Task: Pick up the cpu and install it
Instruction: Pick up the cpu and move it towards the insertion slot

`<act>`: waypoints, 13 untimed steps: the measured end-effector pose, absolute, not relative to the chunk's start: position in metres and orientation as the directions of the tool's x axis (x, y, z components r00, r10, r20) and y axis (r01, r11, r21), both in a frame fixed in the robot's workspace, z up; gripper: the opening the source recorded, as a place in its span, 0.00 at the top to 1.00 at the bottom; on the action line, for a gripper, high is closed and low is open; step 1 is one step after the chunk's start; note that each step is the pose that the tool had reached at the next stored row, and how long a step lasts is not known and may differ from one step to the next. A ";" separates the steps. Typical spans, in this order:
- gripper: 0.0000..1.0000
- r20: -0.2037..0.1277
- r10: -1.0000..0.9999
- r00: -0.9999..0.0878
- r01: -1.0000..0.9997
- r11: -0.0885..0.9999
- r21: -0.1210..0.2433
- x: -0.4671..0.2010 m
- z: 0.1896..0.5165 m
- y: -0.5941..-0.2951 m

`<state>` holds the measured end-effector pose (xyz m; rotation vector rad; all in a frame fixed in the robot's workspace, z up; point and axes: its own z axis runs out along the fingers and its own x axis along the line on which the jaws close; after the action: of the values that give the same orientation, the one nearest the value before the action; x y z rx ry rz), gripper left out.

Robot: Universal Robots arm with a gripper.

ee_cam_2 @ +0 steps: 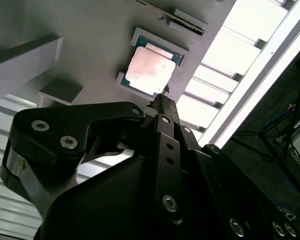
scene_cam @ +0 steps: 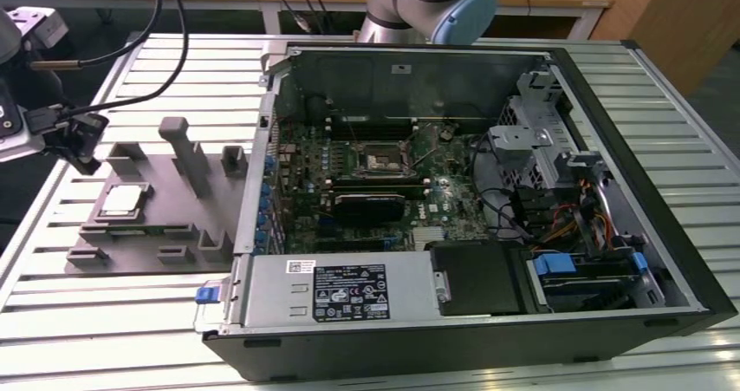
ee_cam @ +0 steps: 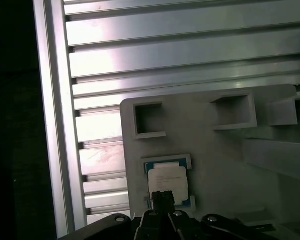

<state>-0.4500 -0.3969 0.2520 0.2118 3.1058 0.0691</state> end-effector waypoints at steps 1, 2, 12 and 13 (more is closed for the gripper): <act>0.89 -0.025 0.136 -0.990 0.135 0.990 0.046 -0.450 0.251 -0.397; 0.89 -0.025 0.136 -0.990 0.135 0.990 0.046 -0.451 0.250 -0.397; 0.89 -0.025 0.136 -0.990 0.135 0.990 0.046 -0.455 0.240 -0.397; 0.89 -0.025 0.136 -0.990 0.135 0.990 0.046 -0.455 0.239 -0.397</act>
<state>-0.4547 -0.3969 0.2387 0.2118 3.1059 0.0691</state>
